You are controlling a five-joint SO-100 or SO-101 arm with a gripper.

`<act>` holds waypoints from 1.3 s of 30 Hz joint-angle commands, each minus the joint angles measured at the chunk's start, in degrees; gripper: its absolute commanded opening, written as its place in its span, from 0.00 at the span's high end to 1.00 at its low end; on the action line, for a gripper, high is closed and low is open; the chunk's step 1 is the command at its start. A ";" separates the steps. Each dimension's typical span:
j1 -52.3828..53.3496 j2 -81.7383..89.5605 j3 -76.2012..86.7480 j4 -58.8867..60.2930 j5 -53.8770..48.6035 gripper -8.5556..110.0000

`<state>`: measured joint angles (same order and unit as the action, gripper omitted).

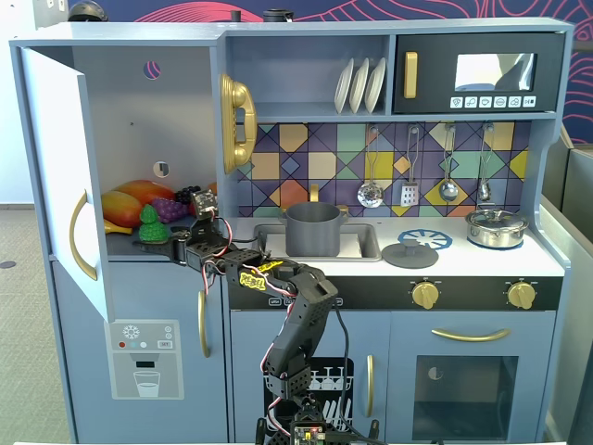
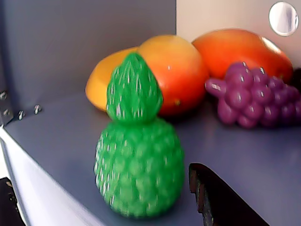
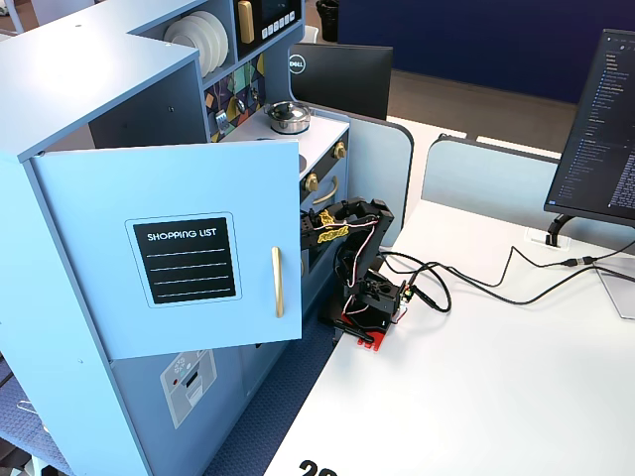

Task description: Pick up the green pineapple from the left cabinet and place it in the gray recipient

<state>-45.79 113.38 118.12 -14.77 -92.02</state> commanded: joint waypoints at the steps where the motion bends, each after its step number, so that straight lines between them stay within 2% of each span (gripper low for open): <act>1: 1.14 -2.37 -6.86 -2.02 -0.97 0.58; 18: 2.46 -16.96 -20.39 -0.09 0.18 0.62; 20: 1.85 -17.49 -20.83 0.09 -1.32 0.67; 21: 1.41 -17.40 -20.57 0.79 -3.43 0.75; 22: 0.97 -16.61 -20.04 2.46 -6.68 0.86; 23: 0.44 -15.82 -19.86 4.13 -7.73 0.93; 26: -0.53 -14.33 -19.86 4.92 -4.92 0.93; 29: -1.93 -10.20 -19.07 4.83 -5.01 0.93; 39: -10.72 28.21 -6.24 30.06 -7.38 0.93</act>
<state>-53.61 124.19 109.95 8.79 -97.65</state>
